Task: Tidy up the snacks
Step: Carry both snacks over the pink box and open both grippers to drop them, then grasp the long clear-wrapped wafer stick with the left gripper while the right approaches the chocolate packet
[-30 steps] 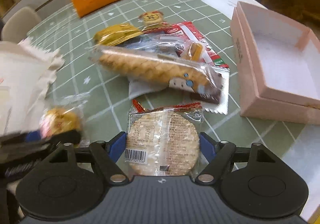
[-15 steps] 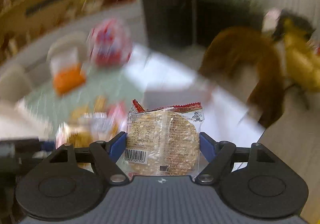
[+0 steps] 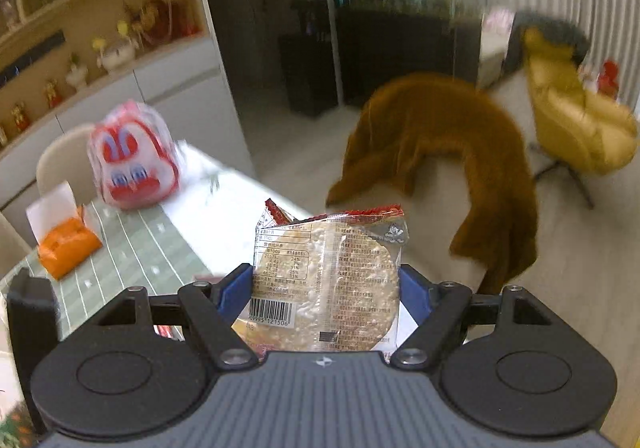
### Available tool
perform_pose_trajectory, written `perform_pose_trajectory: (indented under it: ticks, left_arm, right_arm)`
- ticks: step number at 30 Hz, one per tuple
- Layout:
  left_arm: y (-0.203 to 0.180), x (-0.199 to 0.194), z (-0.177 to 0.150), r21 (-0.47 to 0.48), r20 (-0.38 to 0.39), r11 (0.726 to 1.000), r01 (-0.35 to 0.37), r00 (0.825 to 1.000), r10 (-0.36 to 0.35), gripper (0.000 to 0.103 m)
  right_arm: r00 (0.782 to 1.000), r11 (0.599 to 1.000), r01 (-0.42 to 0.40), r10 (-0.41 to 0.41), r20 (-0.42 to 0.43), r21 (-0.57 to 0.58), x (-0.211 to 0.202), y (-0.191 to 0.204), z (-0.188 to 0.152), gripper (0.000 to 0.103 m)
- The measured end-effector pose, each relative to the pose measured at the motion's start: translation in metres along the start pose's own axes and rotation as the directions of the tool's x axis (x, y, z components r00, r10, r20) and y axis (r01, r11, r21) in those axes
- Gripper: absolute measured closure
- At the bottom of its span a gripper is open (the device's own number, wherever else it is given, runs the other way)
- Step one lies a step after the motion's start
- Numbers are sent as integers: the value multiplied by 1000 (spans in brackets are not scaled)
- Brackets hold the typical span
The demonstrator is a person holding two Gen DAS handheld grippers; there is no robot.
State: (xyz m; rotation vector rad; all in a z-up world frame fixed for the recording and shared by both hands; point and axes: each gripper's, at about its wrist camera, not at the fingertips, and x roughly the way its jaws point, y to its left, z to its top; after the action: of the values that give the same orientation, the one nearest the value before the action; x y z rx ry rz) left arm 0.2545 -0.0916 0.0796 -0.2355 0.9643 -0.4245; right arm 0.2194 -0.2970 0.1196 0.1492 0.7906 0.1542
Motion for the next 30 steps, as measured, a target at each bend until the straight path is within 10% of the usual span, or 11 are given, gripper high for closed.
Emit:
perform_pose_trajectory:
  ticks: [4, 10, 16, 20, 25, 30]
  left_arm:
    - [29, -23, -4, -91, 81, 996, -6, 997, 13, 49]
    - [84, -84, -26, -269, 170, 945, -188, 956, 238, 49]
    - [122, -108, -61, -399, 132, 884, -242, 939, 317, 49]
    - [122, -122, -86, -403, 161, 892, -207, 943, 292, 49]
    - [134, -133, -107, -455, 160, 867, -204, 939, 305, 49]
    - [137, -140, -134, -491, 141, 850, -193, 945, 296, 49]
  right_arm:
    - [990, 996, -84, 84, -110, 6, 69, 1, -7, 25]
    - [947, 977, -168, 197, -254, 128, 138, 3, -5, 25]
    - [942, 984, -168, 179, -284, 62, 143, 23, -3, 20]
    - [956, 999, -52, 53, -288, 12, 138, 30, -9, 23]
    - [985, 991, -71, 52, -167, -114, 86, 65, -27, 23]
    - [965, 956, -202, 157, -209, -214, 64, 130, -62, 22]
